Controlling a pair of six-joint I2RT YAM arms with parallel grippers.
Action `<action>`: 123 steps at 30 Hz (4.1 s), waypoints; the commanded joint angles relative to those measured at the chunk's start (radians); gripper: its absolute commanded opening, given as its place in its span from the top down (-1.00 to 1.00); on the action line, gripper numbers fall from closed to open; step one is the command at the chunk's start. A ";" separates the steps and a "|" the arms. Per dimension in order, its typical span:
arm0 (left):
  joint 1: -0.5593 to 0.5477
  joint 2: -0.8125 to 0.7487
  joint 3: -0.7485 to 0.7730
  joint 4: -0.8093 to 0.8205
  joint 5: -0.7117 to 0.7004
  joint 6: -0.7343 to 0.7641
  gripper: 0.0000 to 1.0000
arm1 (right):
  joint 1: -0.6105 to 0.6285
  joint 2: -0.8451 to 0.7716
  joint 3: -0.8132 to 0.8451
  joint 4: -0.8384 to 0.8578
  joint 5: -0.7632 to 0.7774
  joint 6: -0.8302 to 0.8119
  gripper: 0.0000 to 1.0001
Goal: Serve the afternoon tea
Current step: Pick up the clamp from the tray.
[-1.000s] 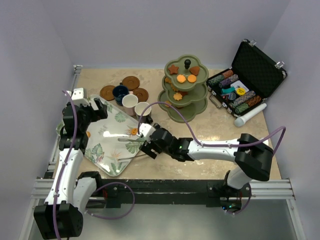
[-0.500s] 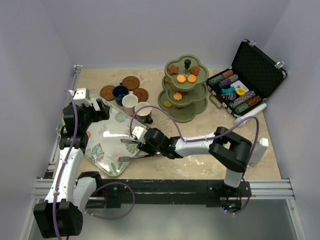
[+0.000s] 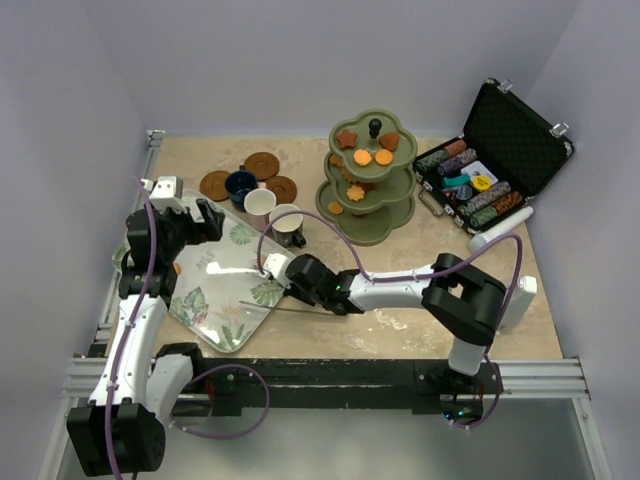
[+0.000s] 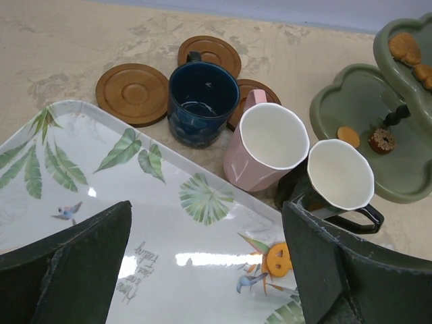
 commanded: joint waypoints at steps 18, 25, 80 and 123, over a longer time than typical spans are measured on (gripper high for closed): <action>-0.024 -0.130 -0.021 0.536 0.861 -0.148 -0.95 | -0.106 -0.287 0.378 -0.447 -0.015 0.163 1.00; -0.024 -0.111 -0.054 0.767 0.963 -0.327 -0.95 | -0.188 -0.336 0.415 -0.469 -0.057 0.121 1.00; -0.193 -0.039 0.179 -0.181 1.456 0.468 1.00 | -0.248 -0.701 0.254 -0.429 -0.581 0.084 -0.96; -0.259 -0.142 0.313 -0.220 1.455 0.430 1.00 | -0.246 -0.824 -0.049 -0.176 -0.606 -0.060 -0.96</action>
